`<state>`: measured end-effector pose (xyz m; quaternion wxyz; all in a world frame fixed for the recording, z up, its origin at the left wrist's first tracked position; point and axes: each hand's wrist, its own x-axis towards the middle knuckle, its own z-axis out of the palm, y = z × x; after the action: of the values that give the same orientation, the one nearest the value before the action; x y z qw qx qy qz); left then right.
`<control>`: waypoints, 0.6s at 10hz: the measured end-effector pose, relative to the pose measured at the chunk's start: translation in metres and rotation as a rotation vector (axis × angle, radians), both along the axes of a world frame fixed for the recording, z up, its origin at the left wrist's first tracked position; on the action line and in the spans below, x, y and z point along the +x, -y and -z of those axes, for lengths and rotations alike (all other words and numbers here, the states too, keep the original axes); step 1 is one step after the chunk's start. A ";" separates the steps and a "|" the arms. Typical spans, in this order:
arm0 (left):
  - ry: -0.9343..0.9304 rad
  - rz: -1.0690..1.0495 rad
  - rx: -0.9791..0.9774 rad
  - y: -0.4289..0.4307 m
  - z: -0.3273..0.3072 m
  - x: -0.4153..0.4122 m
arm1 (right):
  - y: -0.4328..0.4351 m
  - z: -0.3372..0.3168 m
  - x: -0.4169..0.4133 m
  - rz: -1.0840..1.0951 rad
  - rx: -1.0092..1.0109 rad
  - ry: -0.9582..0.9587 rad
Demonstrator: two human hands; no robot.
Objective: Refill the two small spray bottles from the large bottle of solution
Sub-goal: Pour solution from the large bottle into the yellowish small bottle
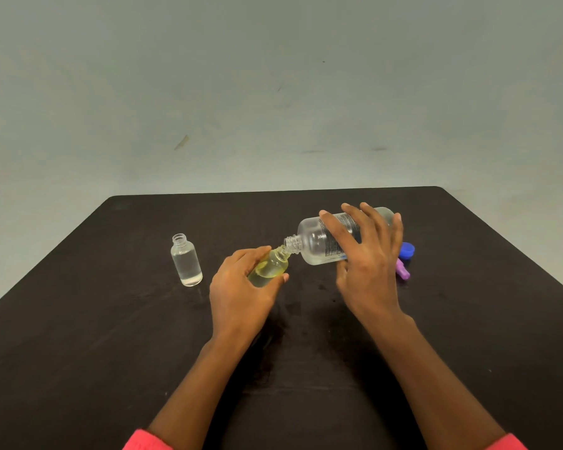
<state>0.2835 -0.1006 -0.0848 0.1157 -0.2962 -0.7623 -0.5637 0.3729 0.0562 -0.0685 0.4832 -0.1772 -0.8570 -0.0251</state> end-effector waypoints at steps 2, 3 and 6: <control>0.000 0.001 -0.001 -0.001 0.000 0.000 | 0.000 0.000 0.001 0.003 -0.001 0.005; -0.002 0.001 -0.003 0.000 0.000 0.000 | 0.000 0.000 0.001 0.000 -0.001 0.006; -0.002 -0.002 -0.003 0.000 0.000 0.000 | 0.000 -0.001 0.000 0.000 -0.003 0.014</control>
<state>0.2836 -0.1002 -0.0848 0.1165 -0.2963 -0.7634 -0.5621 0.3731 0.0566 -0.0676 0.4767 -0.1779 -0.8605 -0.0249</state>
